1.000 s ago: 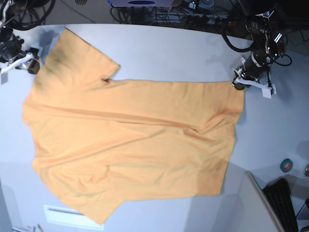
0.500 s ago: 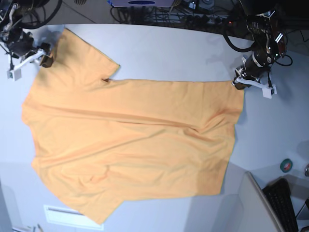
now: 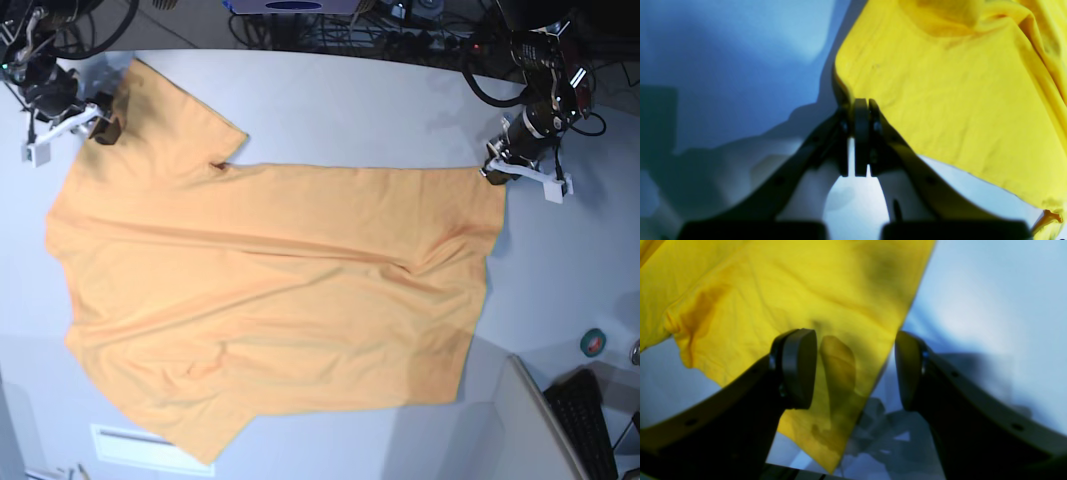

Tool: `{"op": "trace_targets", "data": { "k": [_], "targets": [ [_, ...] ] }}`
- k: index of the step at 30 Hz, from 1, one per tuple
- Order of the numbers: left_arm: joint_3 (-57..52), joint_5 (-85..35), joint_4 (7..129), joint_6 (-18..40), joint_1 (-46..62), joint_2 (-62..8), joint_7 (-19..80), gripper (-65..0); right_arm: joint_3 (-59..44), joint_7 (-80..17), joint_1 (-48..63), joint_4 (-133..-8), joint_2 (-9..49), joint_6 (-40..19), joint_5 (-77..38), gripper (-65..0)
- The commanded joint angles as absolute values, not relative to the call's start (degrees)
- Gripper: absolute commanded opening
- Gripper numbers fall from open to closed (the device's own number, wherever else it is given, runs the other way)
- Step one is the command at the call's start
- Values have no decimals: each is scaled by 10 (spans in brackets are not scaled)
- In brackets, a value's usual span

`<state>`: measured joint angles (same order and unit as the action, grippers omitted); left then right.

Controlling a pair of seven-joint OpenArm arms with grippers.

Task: Layout the t-shirt on the table in an organized manner, then fold the t-shirt properly
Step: 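Grasp the shoulder corners with both grippers and pull outward, then lift the shoulder corners with both grippers and fold toward the hem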

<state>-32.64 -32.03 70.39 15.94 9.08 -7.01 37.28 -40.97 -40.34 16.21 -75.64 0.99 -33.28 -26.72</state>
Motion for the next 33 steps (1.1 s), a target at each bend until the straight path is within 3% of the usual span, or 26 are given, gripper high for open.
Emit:
{"op": "trace_targets", "data": {
  "k": [1, 7, 10, 16, 26, 33],
  "targets": [
    [-327, -314, 709, 155, 93, -76, 381, -650, -408, -422, 166, -757, 8, -333, -258, -306],
    [-327, -313, 709, 155, 93, -82, 381, -650, -408, -421, 164, -755, 9, -333, -258, -497],
    [-327, -313, 709, 155, 93, -83, 381, -650, -412, -421, 163, -756, 9, -333, -258, -650],
    [-327, -313, 721, 155, 103, -84, 381, -650, -413, -426, 174, -778, 11, -333, -257, -650],
    [-331, -313, 894, 155, 207, -83, 382, -650, -412, -453, 247, -918, 9, -333, -257, -650],
    [-331, -313, 909, 154, 234, -81, 382, -650, -412, -465, 261, -938, 10, -333, -257, -650]
  ]
}}
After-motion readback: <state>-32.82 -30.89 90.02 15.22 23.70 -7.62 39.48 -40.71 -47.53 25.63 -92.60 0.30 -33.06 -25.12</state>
